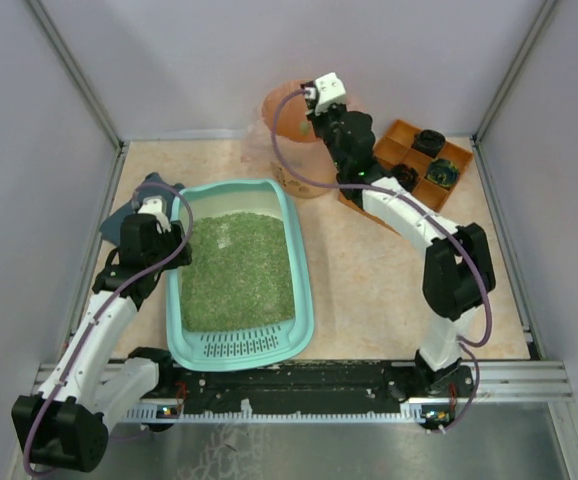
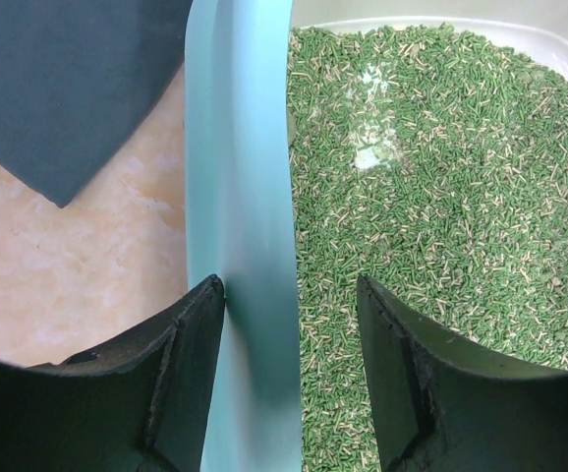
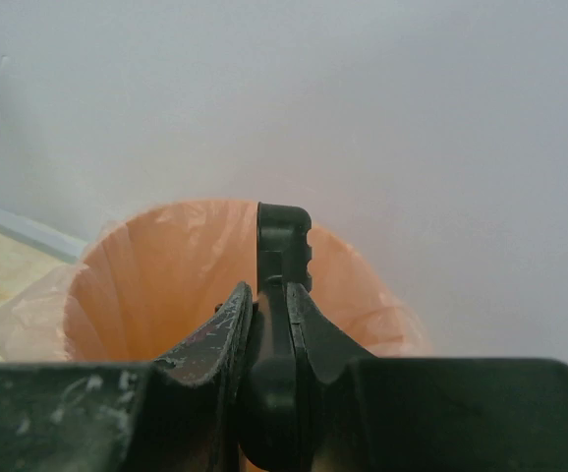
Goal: Clean the litter box
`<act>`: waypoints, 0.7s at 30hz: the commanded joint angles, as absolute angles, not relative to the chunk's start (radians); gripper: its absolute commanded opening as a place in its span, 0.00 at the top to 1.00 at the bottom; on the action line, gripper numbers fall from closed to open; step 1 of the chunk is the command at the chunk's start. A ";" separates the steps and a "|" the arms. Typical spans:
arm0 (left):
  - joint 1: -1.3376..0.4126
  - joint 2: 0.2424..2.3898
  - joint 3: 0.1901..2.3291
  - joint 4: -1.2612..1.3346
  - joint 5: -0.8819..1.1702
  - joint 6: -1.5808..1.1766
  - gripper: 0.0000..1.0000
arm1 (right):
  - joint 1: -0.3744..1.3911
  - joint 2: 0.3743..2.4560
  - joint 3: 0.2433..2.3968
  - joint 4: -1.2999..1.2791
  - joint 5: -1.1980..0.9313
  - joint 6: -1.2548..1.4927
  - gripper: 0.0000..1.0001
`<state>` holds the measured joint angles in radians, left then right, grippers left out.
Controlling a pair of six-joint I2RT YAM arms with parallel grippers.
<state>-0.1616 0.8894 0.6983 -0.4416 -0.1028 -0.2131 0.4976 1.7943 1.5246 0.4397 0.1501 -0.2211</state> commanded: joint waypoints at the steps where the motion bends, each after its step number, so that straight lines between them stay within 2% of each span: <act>1: -0.166 0.892 0.701 -0.426 -0.091 -0.214 0.38 | 0.562 1.708 1.510 0.668 0.216 -0.569 1.00; 9: -0.166 0.893 0.701 -0.425 -0.092 -0.215 0.38 | 0.600 1.580 1.495 0.707 0.239 -0.593 1.00; 16: -0.166 0.888 0.700 -0.427 -0.087 -0.215 0.38 | 0.605 1.448 1.452 0.454 0.053 0.076 1.00; 21: -0.166 0.892 0.701 -0.427 -0.086 -0.218 0.38 | 0.630 1.365 1.272 0.495 -0.007 0.477 1.00</act>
